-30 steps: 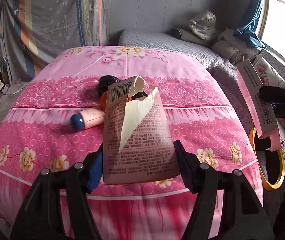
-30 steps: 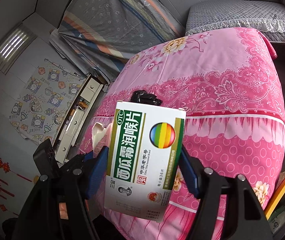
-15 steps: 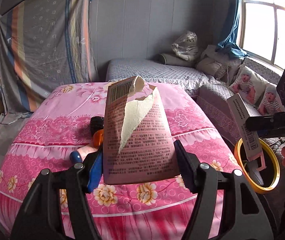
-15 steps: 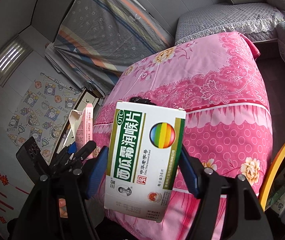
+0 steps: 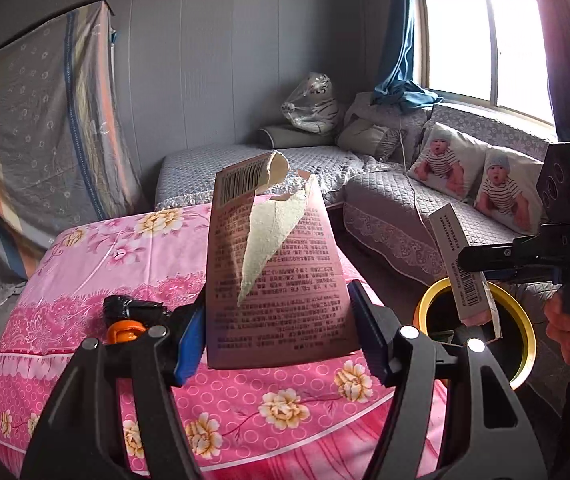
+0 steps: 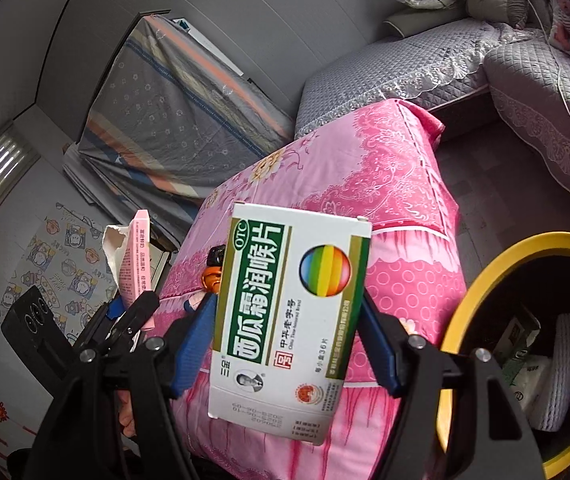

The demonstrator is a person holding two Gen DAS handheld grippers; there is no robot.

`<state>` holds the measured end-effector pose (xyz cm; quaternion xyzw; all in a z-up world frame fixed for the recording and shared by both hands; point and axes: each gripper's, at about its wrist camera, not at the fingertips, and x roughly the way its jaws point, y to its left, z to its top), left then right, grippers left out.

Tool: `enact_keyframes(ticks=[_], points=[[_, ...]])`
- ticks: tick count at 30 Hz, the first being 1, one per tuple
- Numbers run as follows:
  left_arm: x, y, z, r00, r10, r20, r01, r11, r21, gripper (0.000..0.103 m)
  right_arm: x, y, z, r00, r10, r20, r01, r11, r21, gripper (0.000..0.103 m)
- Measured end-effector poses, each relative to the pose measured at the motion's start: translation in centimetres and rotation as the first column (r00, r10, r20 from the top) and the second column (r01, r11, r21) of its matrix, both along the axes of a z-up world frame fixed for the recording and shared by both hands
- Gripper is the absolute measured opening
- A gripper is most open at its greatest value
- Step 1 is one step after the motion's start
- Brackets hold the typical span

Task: Collect trash
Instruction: 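Carry the packet and medicine box over the bin while opening both tools to drop them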

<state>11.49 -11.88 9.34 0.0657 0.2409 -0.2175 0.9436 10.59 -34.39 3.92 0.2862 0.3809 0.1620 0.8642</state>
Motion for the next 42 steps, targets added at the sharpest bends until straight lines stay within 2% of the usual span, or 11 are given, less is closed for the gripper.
enact_keyframes(ticks=[7, 15, 22, 30, 42], points=[[-0.4, -5.5, -0.2, 0.994, -0.107, 0.007, 0.107, 0.994, 0.025, 0.061, -2.6, -5.2, -1.7, 0.991, -0.135, -0.010, 0.135, 0.991, -0.006, 0.065], [-0.8, -11.2, -1.1, 0.978, -0.208, -0.006, 0.208, 0.977, 0.050, 0.061, -5.2, -10.6, -4.1, 0.950, -0.310, -0.030, 0.308, 0.949, -0.068, 0.065], [-0.8, -14.9, -2.8, 0.962, -0.269, -0.040, 0.271, 0.961, 0.057, 0.061, -6.3, -13.4, -7.0, 0.923, -0.377, -0.079, 0.373, 0.926, -0.054, 0.065], [-0.6, -18.1, -4.7, 0.942, -0.326, -0.078, 0.330, 0.943, 0.048, 0.062, -7.6, -15.4, -9.1, 0.887, -0.450, -0.108, 0.441, 0.892, -0.098, 0.065], [2.0, -21.9, -10.1, 0.906, -0.376, -0.194, 0.390, 0.920, 0.035, 0.062, -7.7, -17.0, -11.7, 0.849, -0.504, -0.156, 0.487, 0.862, -0.139, 0.065]])
